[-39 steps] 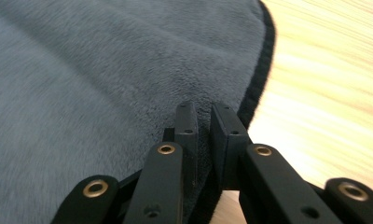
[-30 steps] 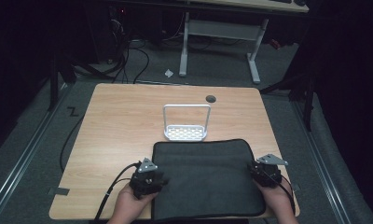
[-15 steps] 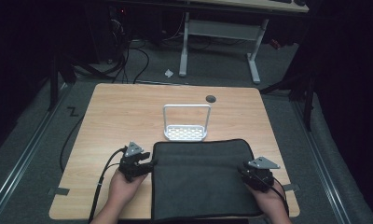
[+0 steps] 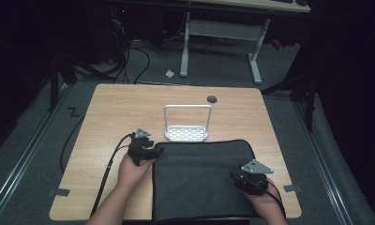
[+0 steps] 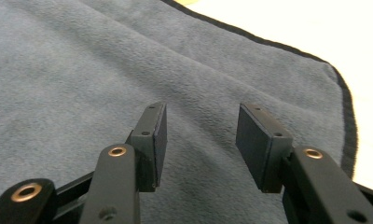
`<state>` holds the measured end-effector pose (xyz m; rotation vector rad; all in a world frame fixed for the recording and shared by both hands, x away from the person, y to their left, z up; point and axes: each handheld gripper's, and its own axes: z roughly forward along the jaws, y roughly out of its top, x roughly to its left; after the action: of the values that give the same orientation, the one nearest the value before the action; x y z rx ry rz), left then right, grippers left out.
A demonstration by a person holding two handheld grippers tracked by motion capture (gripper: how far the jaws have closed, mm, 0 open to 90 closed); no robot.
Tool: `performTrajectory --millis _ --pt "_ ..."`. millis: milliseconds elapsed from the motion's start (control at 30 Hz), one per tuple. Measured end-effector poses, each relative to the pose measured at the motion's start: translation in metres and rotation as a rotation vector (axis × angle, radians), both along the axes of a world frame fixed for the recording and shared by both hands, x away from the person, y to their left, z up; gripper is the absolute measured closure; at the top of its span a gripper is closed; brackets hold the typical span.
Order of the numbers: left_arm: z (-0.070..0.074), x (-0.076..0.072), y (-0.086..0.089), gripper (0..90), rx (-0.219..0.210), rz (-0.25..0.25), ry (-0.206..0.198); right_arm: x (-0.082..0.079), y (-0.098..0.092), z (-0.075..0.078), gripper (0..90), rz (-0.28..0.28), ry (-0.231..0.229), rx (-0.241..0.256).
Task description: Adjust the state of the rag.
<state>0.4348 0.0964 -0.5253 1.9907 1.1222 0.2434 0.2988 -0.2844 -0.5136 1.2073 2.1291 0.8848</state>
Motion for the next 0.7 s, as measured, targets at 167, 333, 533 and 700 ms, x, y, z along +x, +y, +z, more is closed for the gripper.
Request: performTrajectory --millis 167,333,533,700 --pt "-0.006 0.002 -0.005 57.6 0.016 0.004 0.001 -0.002 0.011 0.002 49.0 0.031 -0.010 0.003" --pt "-0.007 0.001 -0.004 70.3 0.008 0.003 -0.006 -0.005 0.032 0.007 46.3 0.083 -0.024 0.028" --pt "-0.012 -0.001 0.000 81.8 -0.036 -0.002 -0.011 -0.006 0.061 0.009 45.2 0.151 -0.025 0.048" --pt "-0.012 -0.004 0.002 83.6 -0.060 0.003 -0.036 -0.006 0.087 0.009 44.5 0.219 -0.023 0.038"
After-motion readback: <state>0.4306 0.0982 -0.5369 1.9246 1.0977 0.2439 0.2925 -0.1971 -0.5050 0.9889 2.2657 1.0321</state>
